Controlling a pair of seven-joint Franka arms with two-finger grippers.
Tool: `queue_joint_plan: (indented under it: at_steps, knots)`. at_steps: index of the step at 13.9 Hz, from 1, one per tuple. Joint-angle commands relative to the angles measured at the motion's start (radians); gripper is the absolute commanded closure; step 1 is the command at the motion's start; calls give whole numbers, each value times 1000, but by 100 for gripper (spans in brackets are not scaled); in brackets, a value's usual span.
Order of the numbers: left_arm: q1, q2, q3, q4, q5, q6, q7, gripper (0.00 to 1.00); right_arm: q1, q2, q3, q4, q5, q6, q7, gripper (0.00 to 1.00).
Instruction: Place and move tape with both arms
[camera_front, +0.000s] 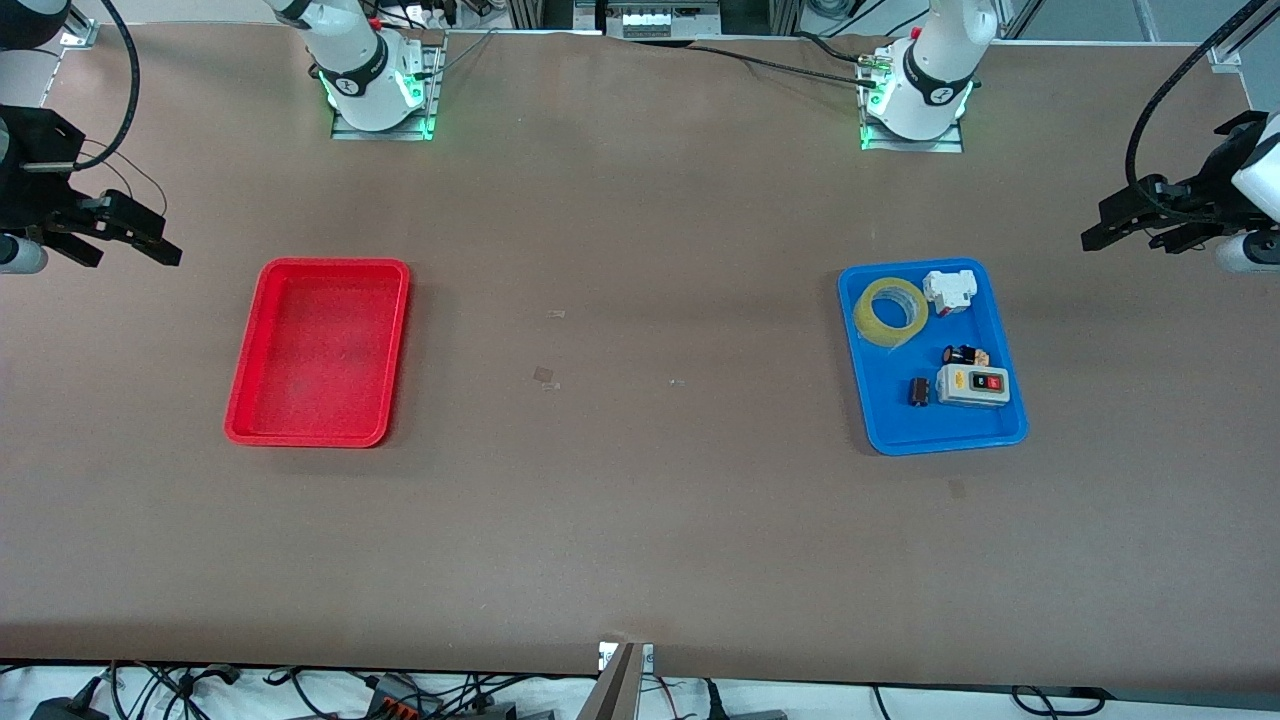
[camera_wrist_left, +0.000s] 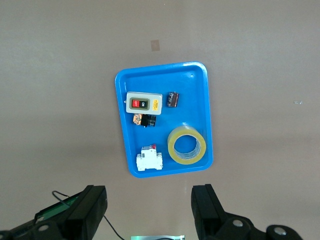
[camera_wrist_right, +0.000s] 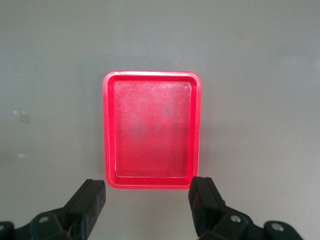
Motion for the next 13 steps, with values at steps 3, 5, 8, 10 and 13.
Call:
queue_joint_plan:
  at_steps: [3, 5, 8, 10, 13]
  knots:
    - [7, -11, -9, -13, 22, -3, 9, 0, -4, -36, -2, -23, 8, -4, -20, 0]
    - [7, -11, -9, -13, 22, -3, 9, 0, -1, -30, 0, -24, 8, -2, -20, 0]
    - [7, -11, -9, -16, 22, 0, 9, 0, -3, -30, 0, -21, 8, -1, -20, 0]
    - [7, -11, -9, -39, 23, 0, 9, 0, -1, -25, 0, -17, 8, 4, -9, 0]
    - [7, -16, -9, -88, 23, 15, 10, 0, 2, -24, 6, -14, 8, -12, -7, 0]
